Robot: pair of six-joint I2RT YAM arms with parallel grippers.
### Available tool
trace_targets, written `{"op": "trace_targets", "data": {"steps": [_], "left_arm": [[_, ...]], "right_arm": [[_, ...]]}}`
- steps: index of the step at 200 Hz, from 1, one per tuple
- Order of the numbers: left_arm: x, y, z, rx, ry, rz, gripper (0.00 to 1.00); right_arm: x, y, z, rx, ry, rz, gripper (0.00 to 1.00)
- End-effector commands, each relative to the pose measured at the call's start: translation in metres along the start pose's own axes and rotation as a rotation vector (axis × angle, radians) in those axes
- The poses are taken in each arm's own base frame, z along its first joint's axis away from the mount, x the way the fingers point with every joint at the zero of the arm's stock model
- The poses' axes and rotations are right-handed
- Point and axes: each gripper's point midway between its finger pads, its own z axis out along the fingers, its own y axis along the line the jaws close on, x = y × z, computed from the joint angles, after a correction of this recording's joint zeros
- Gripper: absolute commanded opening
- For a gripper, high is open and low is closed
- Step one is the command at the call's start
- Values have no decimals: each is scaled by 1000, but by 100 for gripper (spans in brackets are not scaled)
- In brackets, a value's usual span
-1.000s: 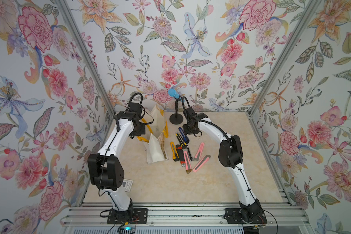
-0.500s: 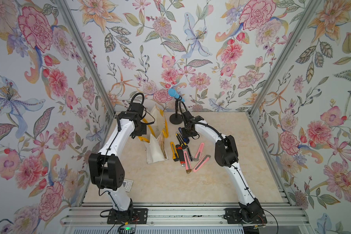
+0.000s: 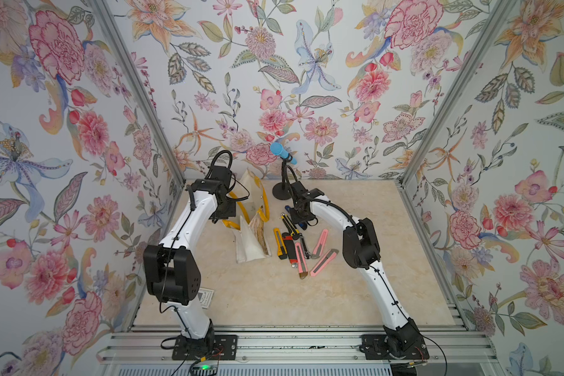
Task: Place the art knife into the pouch
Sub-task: Pick up the utility knife at the center of the board.
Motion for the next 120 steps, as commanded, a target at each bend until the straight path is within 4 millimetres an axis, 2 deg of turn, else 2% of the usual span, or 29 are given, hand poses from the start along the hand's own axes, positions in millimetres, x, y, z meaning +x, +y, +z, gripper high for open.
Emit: {"op": "trace_targets", "data": {"steps": [1, 28, 61, 90, 120], "left_arm": [[8, -4, 9, 3, 32, 17, 0], [9, -7, 9, 12, 32, 28, 0], [9, -11, 7, 21, 27, 45, 0], [8, -16, 7, 33, 24, 58, 0], [8, -21, 8, 43, 20, 72, 0]], "right_arm": [[23, -5, 18, 33, 72, -19, 44], [30, -3, 20, 37, 90, -26, 27], [29, -6, 11, 65, 75, -24, 20], [11, -8, -15, 76, 12, -5, 18], [-18, -10, -58, 61, -89, 25, 18]]}}
